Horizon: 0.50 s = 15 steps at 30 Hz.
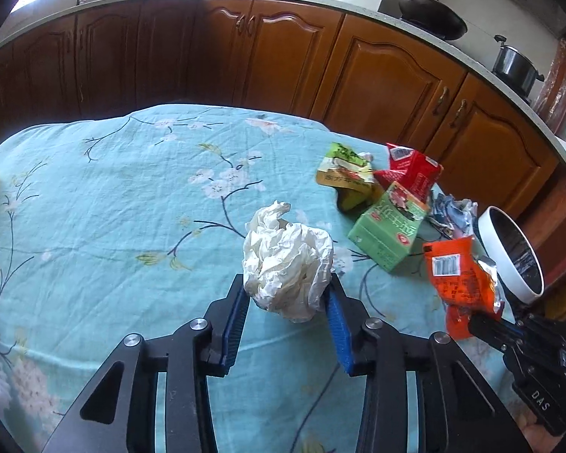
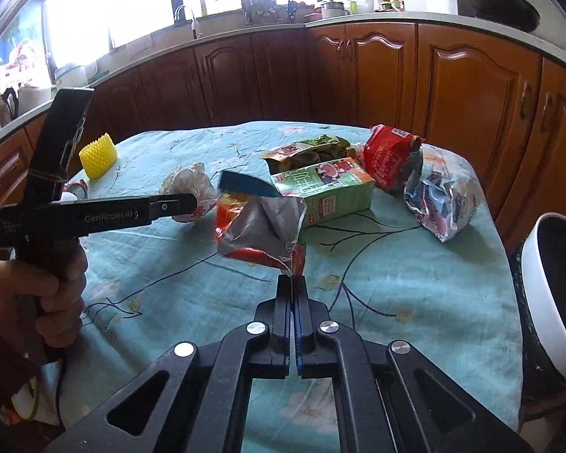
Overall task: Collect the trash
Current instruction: 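Grasp the white tissue with the left tool while the right tool grasps the orange chip bag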
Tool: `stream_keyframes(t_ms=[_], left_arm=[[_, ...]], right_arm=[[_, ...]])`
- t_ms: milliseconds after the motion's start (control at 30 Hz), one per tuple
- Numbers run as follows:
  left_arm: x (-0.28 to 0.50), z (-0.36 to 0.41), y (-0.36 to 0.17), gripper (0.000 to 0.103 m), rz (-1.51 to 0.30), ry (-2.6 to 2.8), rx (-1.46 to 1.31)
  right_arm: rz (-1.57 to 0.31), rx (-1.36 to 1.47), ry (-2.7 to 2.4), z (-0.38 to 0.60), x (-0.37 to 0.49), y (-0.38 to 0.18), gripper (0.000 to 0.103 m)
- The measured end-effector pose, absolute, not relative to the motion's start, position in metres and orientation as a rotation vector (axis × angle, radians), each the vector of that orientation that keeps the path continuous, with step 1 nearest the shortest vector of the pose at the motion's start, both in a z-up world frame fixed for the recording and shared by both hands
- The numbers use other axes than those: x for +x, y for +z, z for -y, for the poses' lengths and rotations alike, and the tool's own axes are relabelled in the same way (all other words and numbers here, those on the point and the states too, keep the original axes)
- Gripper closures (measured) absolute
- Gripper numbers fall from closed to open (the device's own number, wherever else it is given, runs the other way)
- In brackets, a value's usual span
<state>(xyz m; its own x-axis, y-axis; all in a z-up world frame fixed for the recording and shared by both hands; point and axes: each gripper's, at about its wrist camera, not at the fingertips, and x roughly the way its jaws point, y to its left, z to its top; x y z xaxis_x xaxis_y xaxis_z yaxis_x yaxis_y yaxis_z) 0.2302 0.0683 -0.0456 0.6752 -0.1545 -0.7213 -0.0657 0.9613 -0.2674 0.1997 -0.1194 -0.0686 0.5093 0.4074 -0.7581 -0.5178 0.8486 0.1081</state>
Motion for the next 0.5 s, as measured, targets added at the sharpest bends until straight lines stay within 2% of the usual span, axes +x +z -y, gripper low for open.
stream_keyframes(t_ms=[500], left_arm=[[0.210, 0.010, -0.029, 0.064, -0.837, -0.255, -0.230]], right_arm=[[-0.908, 0.133, 0.396, 0.216, 0.190, -0.058, 0.102]])
